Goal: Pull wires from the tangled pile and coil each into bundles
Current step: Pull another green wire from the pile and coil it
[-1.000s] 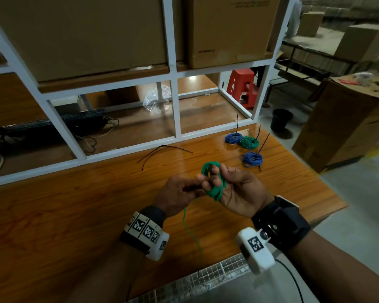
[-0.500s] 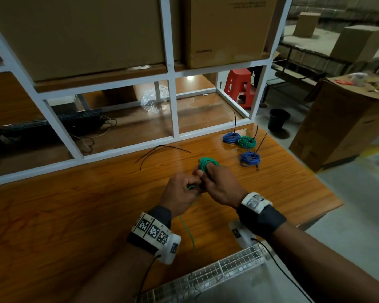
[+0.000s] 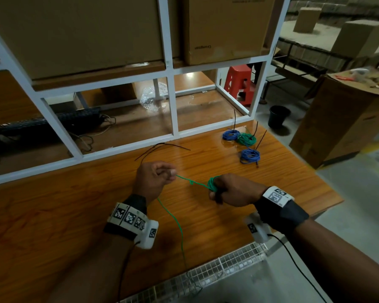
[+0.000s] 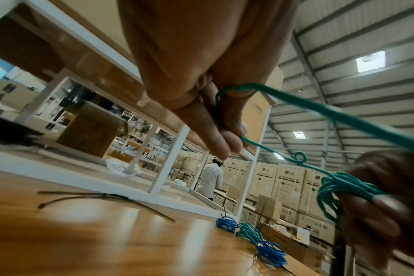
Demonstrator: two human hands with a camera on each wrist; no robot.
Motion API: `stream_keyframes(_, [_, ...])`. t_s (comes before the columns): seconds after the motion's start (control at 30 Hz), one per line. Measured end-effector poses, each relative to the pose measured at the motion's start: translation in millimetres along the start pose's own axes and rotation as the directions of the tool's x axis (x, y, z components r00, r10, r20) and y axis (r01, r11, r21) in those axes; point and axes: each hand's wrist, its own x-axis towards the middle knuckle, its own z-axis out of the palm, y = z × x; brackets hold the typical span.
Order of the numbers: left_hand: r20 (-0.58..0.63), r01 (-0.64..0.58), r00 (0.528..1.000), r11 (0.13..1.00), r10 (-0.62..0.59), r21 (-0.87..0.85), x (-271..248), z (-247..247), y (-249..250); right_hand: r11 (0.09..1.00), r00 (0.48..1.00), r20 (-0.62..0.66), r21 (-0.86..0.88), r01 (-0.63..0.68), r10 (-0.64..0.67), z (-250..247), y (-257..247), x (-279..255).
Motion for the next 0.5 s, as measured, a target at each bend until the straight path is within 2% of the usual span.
stream_keyframes(0.13, [-0.043, 0.027, 0.999, 1.000, -0.026, 0.015, 8, -17, -9, 0.996, 0.999, -0.034, 0.094, 0.006, -0.003, -9, 8, -5])
stream_keyframes(0.33, [-0.045, 0.094, 0.995, 0.994, -0.091, 0.049, 2, -16, -19, 0.999, 0.995, -0.093, 0.046, -0.024, 0.028, -15, 11, -4])
stream_keyframes(0.37, [-0.033, 0.093, 0.995, 0.991, -0.090, 0.094, 2, -14, -23, 0.998, 0.996, -0.088, 0.053, -0.025, 0.030, -14, 11, -3])
stream_keyframes(0.43, [0.015, 0.041, 0.999, 0.953, -0.048, 0.301, 4, -9, -26, 0.995, 0.997, -0.060, 0.092, -0.035, 0.041, -11, 11, 2])
stream_keyframes(0.5, [0.064, -0.087, 0.996, 0.863, 0.064, 0.498, 1, 0, -17, 0.994, 0.998, -0.053, 0.103, -0.039, 0.045, -9, 6, 8])
